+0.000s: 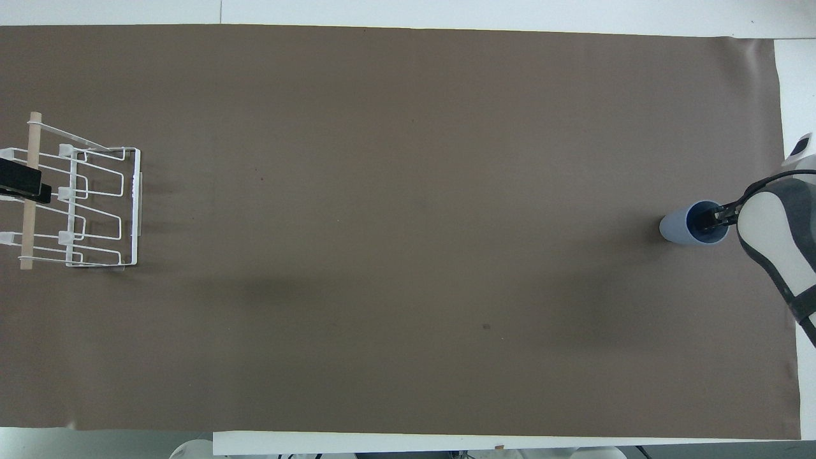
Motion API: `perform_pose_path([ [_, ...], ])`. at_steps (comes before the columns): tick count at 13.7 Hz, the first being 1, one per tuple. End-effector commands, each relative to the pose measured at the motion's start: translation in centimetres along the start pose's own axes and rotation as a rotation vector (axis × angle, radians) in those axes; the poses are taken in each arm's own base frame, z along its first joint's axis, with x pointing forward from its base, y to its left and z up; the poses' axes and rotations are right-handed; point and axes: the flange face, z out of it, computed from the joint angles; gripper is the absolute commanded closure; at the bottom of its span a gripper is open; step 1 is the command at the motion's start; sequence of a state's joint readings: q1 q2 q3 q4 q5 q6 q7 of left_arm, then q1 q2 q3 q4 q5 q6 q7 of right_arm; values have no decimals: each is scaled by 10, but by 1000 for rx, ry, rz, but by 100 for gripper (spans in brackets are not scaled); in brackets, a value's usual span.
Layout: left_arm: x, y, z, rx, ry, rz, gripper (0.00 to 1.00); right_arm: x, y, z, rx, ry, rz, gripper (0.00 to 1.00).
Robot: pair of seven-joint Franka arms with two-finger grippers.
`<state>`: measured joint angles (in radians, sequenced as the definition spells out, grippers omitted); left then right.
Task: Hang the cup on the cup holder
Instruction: 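Grasp the cup rim with the right gripper and lift it sideways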
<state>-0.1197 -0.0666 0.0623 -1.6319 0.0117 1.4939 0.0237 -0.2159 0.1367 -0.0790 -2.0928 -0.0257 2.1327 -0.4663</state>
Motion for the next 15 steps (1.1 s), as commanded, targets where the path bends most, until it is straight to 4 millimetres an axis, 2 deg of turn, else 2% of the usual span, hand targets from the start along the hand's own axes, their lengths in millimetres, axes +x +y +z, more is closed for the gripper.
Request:
perform_pose_path([
  [1, -6, -2, 2, 16, 8, -7, 0, -8, -1, -4, 8, 18, -18, 89],
  [2, -6, -3, 2, 16, 8, -8, 0, -7, -2, -5, 7, 17, -19, 100],
  [5, -6, -2, 2, 16, 8, -5, 0, -1, 0, -17, 10, 10, -25, 100],
  [7, -6, -2, 2, 16, 8, -7, 0, 8, -3, -44, 12, 3, -38, 100],
  [8, -6, -1, 2, 17, 10, -5, 0, 12, -6, -64, 18, -9, -45, 100],
  [10, -8, 3, 2, 15, 1, -4, 0, 21, -31, -110, 71, -32, -67, 100],
  [11, -8, 3, 3, 15, -5, -2, 0, 24, -47, -132, 160, 1, -59, 100],
  [13, -16, 8, 3, 16, -51, 0, 0, 25, -89, -155, 302, 27, -35, 100],
  [15, -23, 9, 6, 16, -106, -8, 0, 29, -140, -171, 417, 35, -40, 100],
])
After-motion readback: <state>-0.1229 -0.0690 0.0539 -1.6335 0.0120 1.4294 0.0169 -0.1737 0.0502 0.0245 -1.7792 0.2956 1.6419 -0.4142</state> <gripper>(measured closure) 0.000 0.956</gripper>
